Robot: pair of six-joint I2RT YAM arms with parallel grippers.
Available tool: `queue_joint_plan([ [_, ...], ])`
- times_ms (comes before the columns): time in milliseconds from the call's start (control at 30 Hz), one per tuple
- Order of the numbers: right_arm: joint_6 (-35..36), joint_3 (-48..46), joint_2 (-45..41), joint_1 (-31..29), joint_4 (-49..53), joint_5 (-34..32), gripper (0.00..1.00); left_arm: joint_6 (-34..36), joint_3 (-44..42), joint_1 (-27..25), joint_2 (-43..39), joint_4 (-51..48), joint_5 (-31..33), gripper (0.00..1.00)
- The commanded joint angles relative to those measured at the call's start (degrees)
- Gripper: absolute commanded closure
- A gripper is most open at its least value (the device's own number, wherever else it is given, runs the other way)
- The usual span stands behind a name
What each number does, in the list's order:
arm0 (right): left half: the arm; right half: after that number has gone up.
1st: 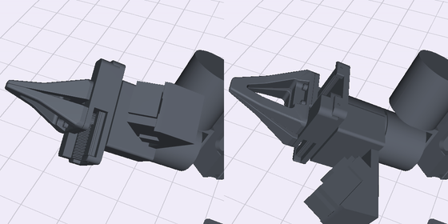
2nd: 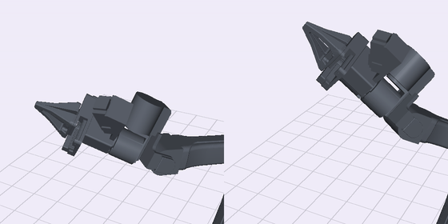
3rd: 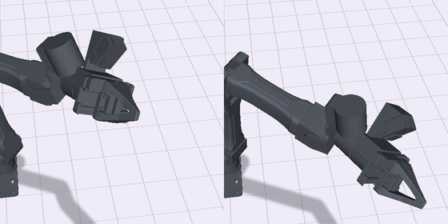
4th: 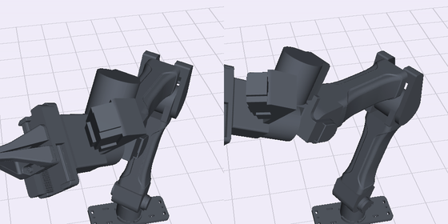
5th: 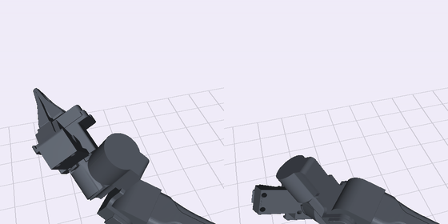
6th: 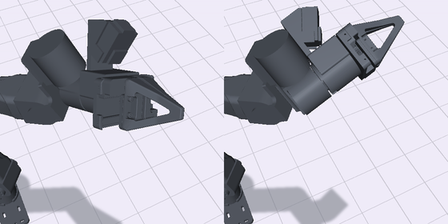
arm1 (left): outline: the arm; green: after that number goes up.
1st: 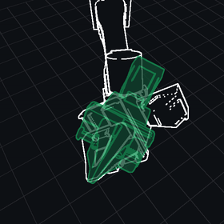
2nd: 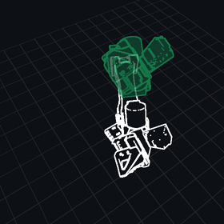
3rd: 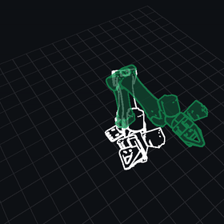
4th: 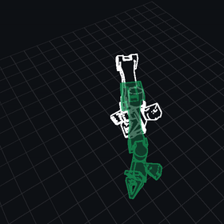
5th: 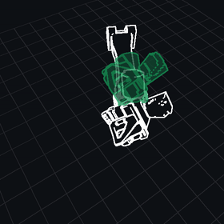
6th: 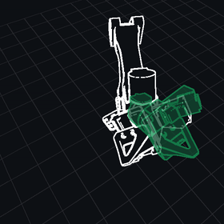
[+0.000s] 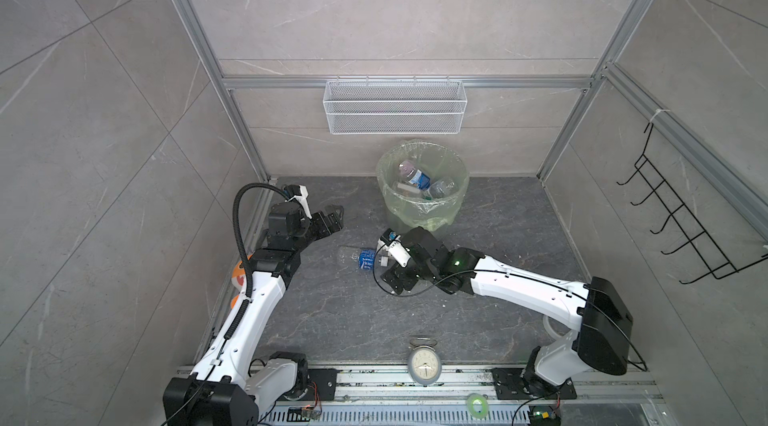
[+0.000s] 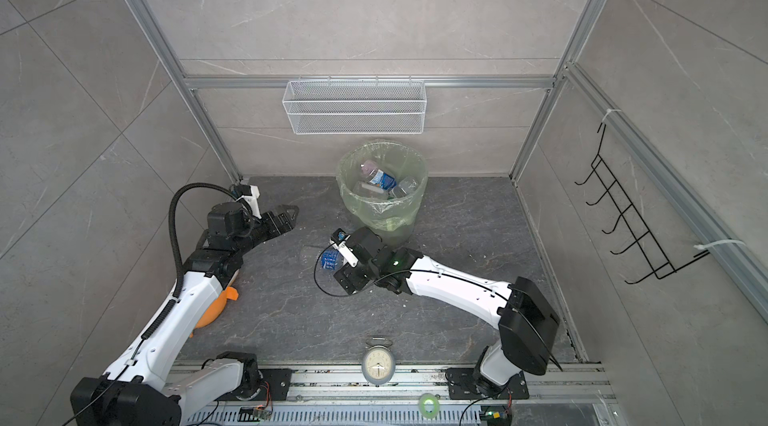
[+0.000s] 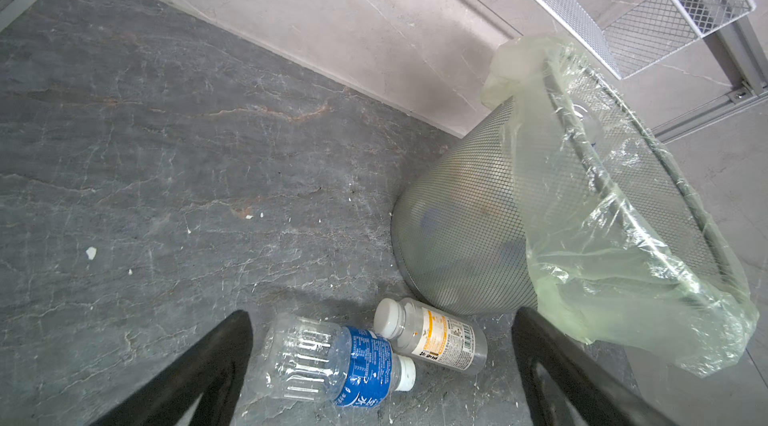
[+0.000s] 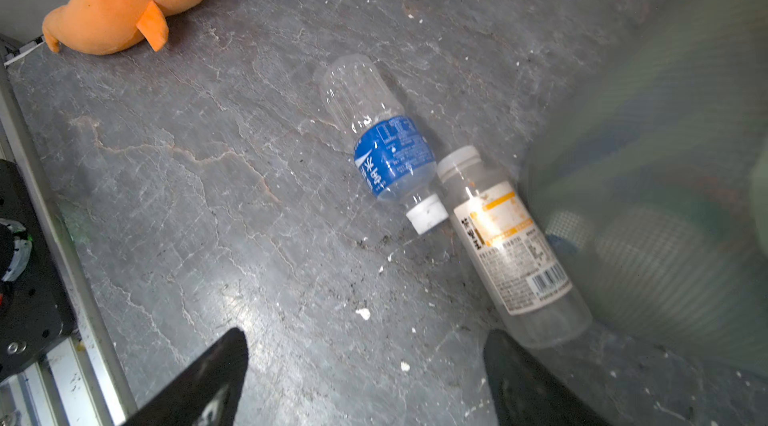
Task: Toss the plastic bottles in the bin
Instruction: 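Lower the right gripper onto the blue-labelled bottle and close it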
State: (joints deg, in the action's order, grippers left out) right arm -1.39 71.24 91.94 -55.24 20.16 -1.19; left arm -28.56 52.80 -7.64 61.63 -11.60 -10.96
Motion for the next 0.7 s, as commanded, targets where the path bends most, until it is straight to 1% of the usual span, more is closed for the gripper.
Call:
queue_joint_plan([
  [0, 2.83, 5.46, 4.03, -0.78, 3.33, 1.26, 0.09, -2.33, -1.54, 1.04, -2.33, 0.34, -1.71, 0.00],
  [200, 2.78, 13.36, 11.20, -1.19, 5.39, 2.57, 0.10, -3.19, -4.92, 2.99, -4.72, -0.57, -2.16, 0.01],
  [500, 3.27, 24.47, 23.02, -1.36, 8.33, 3.94, 0.11, -2.53, -6.33, 5.42, -7.95, -3.24, -3.92, 0.01],
  [600, 3.39, 27.71, 26.80, -1.36, 8.78, 3.91, 0.11, -2.73, -6.89, 6.00, -9.35, -3.93, -3.96, 0.01],
  [667, 3.08, 29.60, 29.07, -1.36, 9.01, 2.20, 0.12, -2.82, -7.24, 6.64, -10.40, -4.69, -3.91, 0.01],
])
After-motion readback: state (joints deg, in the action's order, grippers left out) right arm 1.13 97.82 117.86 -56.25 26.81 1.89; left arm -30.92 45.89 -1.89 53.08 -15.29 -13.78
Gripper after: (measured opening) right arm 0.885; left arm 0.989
